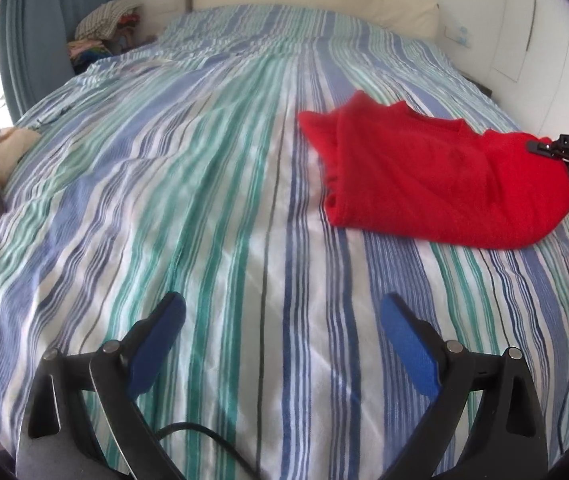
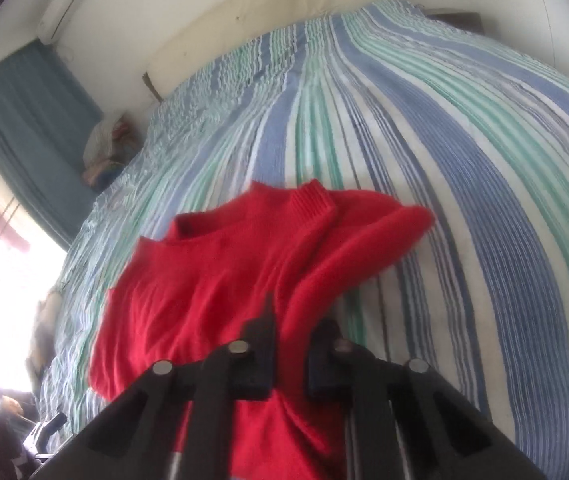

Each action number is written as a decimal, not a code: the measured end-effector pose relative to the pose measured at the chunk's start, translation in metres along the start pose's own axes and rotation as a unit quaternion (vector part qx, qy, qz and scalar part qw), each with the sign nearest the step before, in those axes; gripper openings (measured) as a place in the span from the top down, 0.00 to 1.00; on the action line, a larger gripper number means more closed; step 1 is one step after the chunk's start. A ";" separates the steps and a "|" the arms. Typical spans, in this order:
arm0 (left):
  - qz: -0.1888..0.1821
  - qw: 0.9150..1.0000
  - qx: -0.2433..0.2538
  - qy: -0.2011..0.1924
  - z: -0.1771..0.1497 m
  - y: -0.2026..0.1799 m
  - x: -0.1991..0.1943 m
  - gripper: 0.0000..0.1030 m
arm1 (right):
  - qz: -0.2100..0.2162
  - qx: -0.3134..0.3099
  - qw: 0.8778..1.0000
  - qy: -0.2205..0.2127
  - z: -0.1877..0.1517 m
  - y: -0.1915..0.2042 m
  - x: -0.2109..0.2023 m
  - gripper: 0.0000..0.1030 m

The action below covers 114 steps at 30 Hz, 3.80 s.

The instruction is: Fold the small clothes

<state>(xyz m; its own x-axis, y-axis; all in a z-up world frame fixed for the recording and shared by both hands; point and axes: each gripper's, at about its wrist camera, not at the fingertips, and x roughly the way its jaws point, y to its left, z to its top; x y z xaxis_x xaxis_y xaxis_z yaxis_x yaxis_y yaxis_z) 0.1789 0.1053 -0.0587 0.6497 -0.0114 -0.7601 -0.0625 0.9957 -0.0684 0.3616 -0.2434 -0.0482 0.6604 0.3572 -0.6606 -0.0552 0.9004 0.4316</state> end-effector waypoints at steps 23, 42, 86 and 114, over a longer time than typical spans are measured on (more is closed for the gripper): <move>-0.017 0.996 -0.086 0.018 0.006 0.054 -0.003 0.05 | 0.249 -0.006 0.964 0.097 -0.027 0.174 0.097 0.56; -0.007 0.996 -0.088 0.012 0.004 0.059 -0.007 0.05 | 0.095 -0.380 0.912 0.123 -0.143 0.242 0.088 0.68; -0.001 1.000 -0.008 0.011 -0.013 0.010 0.011 0.05 | -0.231 -0.396 0.888 0.029 -0.184 0.154 -0.039 0.16; -0.146 0.986 0.033 0.066 0.124 -0.067 0.120 0.78 | -0.074 -0.306 0.949 0.023 -0.059 0.188 0.111 0.66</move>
<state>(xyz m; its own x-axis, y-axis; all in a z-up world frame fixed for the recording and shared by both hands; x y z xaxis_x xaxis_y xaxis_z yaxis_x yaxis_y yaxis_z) 0.3550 0.0490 -0.0651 0.5274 -0.3070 -0.7922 0.1659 0.9517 -0.2583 0.3801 -0.0197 -0.0764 0.6621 0.2138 -0.7183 -0.3985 0.9121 -0.0958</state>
